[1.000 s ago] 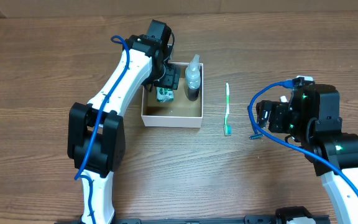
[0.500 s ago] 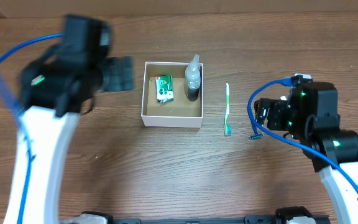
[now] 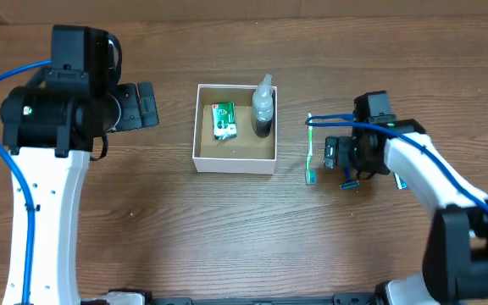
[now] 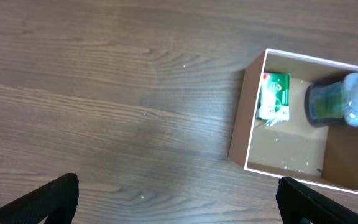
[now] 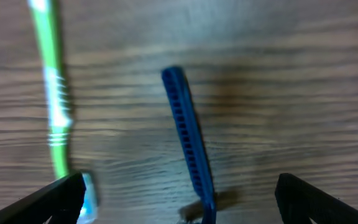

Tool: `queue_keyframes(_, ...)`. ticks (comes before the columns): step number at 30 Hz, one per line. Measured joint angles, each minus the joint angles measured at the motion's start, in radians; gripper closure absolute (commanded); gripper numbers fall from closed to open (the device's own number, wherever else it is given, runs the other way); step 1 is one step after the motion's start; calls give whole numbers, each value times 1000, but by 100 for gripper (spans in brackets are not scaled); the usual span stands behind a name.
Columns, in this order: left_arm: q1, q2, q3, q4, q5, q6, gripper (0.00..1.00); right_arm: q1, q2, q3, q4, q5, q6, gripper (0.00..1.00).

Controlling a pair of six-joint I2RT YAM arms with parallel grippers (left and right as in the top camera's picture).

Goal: Pack container
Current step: 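Grasp the blue razor with the right gripper and lift it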

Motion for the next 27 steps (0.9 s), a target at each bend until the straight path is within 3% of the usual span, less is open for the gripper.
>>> queue_keyframes(4,0,19,-5,0,10,0,0,0,94,2,1,1,5,1)
queue_keyframes(7,0,20,-5,3,13,0,0,0,106,14,4,19,12,7)
queue_keyframes(15,0,20,-5,4,13,0,0,0,110,14,24,29,16,40)
queue_keyframes(18,0,20,-5,6,13,0,0,0,110,14,24,29,15,42)
queue_keyframes(23,0,20,-5,6,13,0,0,0,110,14,23,28,17,63)
queue_keyframes(27,0,20,-5,6,13,0,0,0,110,14,24,29,16,71)
